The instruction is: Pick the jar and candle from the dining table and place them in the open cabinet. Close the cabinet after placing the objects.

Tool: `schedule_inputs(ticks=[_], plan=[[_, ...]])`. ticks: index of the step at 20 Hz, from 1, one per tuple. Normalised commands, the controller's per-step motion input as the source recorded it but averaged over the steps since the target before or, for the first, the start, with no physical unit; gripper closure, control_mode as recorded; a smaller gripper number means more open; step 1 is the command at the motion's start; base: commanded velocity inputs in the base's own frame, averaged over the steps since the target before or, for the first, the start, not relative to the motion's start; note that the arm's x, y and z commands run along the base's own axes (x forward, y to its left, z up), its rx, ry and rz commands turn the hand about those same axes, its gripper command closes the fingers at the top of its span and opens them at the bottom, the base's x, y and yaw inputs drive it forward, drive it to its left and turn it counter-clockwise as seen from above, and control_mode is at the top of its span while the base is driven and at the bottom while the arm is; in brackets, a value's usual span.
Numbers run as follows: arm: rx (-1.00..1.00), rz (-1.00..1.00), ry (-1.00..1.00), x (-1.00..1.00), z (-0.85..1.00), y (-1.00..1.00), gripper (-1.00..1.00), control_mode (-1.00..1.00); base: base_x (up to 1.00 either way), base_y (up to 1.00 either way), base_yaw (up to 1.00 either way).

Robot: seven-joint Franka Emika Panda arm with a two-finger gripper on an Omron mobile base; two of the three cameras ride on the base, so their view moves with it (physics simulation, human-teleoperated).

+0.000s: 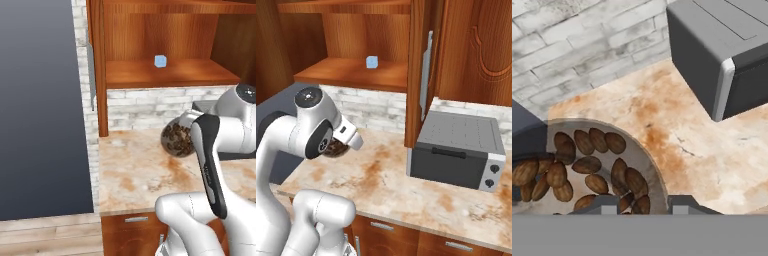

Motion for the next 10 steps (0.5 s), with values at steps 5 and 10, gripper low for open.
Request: schedule_inputs(ticks=[5, 10], plan=[[0.08, 0.0, 0.0, 0.0, 0.4, 0.14, 1.0, -1.0, 0.0, 0.0, 0.0], [0.2, 0.0, 0.13, 0.08, 0.42, 0.09, 1.0, -1.0, 0.0, 0.0, 0.0]])
